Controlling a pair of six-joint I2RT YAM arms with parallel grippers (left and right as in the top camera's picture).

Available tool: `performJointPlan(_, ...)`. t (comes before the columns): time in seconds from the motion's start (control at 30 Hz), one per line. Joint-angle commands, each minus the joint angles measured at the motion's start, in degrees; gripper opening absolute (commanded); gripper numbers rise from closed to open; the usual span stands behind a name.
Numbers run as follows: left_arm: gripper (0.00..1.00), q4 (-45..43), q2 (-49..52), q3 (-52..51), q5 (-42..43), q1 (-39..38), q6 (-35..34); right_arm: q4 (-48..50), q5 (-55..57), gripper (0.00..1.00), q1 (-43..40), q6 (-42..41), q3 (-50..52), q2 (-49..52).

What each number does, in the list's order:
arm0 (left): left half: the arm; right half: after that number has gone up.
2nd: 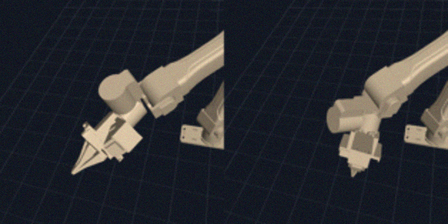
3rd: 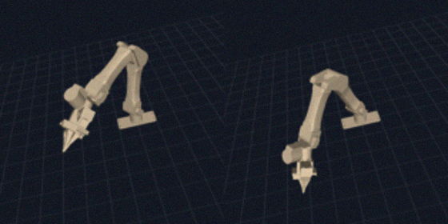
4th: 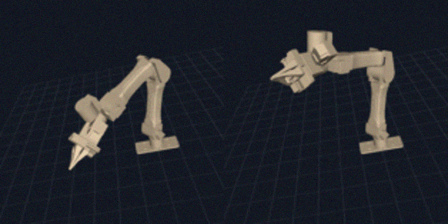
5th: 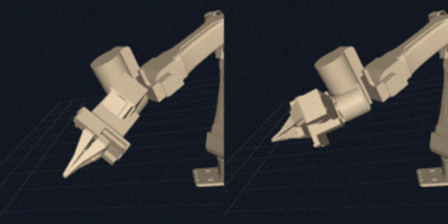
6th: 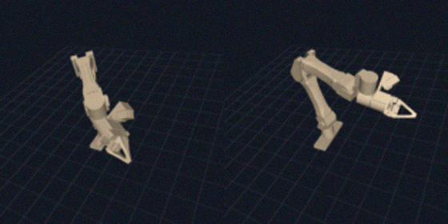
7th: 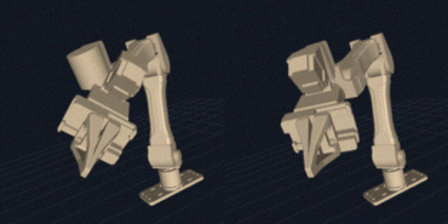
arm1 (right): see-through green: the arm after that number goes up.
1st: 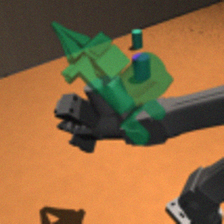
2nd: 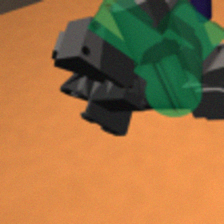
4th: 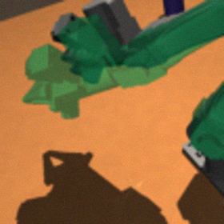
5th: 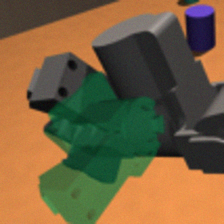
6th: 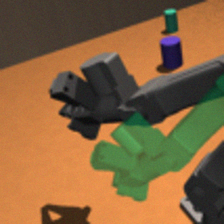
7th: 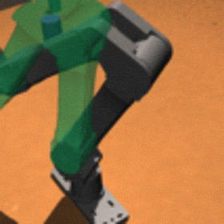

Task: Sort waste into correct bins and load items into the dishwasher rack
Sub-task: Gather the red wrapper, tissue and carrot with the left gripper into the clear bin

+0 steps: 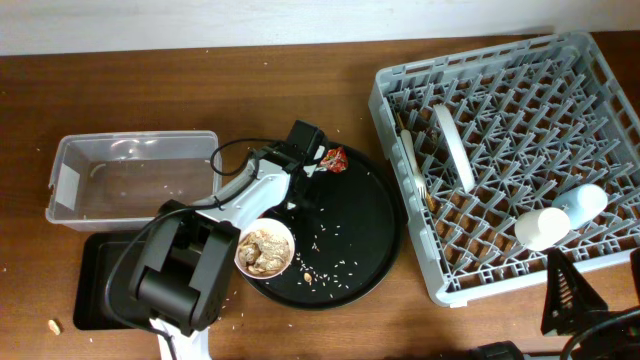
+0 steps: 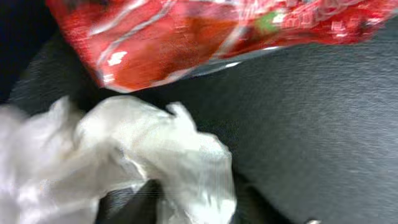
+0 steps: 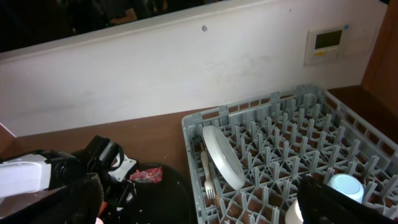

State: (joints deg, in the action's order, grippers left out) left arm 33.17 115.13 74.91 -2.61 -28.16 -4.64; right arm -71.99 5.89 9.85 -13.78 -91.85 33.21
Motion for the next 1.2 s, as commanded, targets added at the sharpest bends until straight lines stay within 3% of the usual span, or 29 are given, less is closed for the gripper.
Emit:
performJointPlan(0.0, 0.00, 4.31, 0.81, 3.04, -0.04, 0.09, -0.07, 0.11, -0.33, 0.99, 0.26, -0.66, -0.07, 0.24)
performJointPlan(0.07, 0.00, 16.22, -6.93, 10.67, -1.20, 0.24, -0.09, 0.11, -0.33, 0.99, 0.26, -0.66, -0.07, 0.26)
performJointPlan(0.13, 0.00, 22.53, -12.15, 13.86, -6.86, 2.10, -1.81, 0.11, -0.33, 0.99, 0.26, -0.66, -0.07, 0.24)
performJointPlan(0.23, 0.00, 26.51, -18.99, 14.23, -10.43, 17.00, -2.67, 0.11, -0.33, 0.99, 0.26, -0.66, -0.07, 0.24)
performJointPlan(0.33, 0.01, 27.63, -17.33, 12.33, -2.97, 29.27, -2.73, 0.11, -0.33, 0.99, 0.28, -0.66, -0.07, 0.24)
performJointPlan(0.37, 0.29, 27.04, -17.33, 12.35, -0.57, 30.29, -3.06, 0.11, -0.33, 0.99, 0.28, -0.66, -0.07, 0.24)
performJointPlan(0.4, 0.72, 26.97, -17.55, 13.66, 1.68, 30.01, -3.04, 0.13, -0.33, 0.99, 0.28, -0.66, -0.07, 0.24)
performJointPlan(0.5, 0.73, 23.19, -17.18, 14.14, 1.38, 22.51, -2.54, 0.11, -0.33, 0.99, 0.28, -0.66, -0.07, 0.24)
performJointPlan(0.6, 0.72, 15.87, -11.17, 14.10, -1.68, 10.62, 2.10, 0.11, -0.33, 0.99, 0.28, -0.66, -0.07, 0.24)
performJointPlan(0.67, 0.72, 9.99, -3.45, 14.10, -2.58, 3.91, 9.07, 0.11, -0.33, 0.99, 0.28, -0.66, -0.07, 0.24)
performJointPlan(0.73, 0.71, 3.61, 3.87, 14.10, -4.46, 1.42, 9.22, 0.11, -0.33, 0.99, 0.26, -0.66, -0.07, 0.24)
performJointPlan(0.77, 0.72, 0.92, 6.69, 14.10, -2.54, 0.87, 12.96, 0.13, -0.33, 0.99, 0.26, -0.66, -0.07, 0.24)
performJointPlan(0.9, 0.69, -2.51, 10.58, 14.10, -1.31, -0.28, 17.66, 0.11, -0.33, 0.99, 0.26, -0.66, -0.07, 0.24)
performJointPlan(0.93, 0.55, -2.58, 11.61, 14.05, -0.98, -0.28, 17.62, 0.11, -0.33, 0.99, 0.28, -0.66, -0.07, 0.24)
performJointPlan(1.0, 0.10, -2.19, 11.52, 14.08, -0.59, -0.28, 17.57, 0.11, -0.33, 0.99, 0.26, -0.66, -0.07, 0.24)
performJointPlan(1.03, 0.00, -0.66, 10.64, 14.14, -0.59, -0.28, 16.98, 0.11, -0.33, 0.99, 0.28, -0.66, -0.07, 0.26)
performJointPlan(1.1, 0.00, 6.99, 4.22, 15.06, -1.09, -0.11, 14.29, 0.11, -0.33, 0.99, 0.26, -0.66, -0.07, 0.24)
performJointPlan(1.17, 0.00, 22.32, -10.47, 15.43, -4.52, 5.16, 6.93, 0.11, -0.33, 0.99, 0.28, -0.66, -0.07, 0.24)
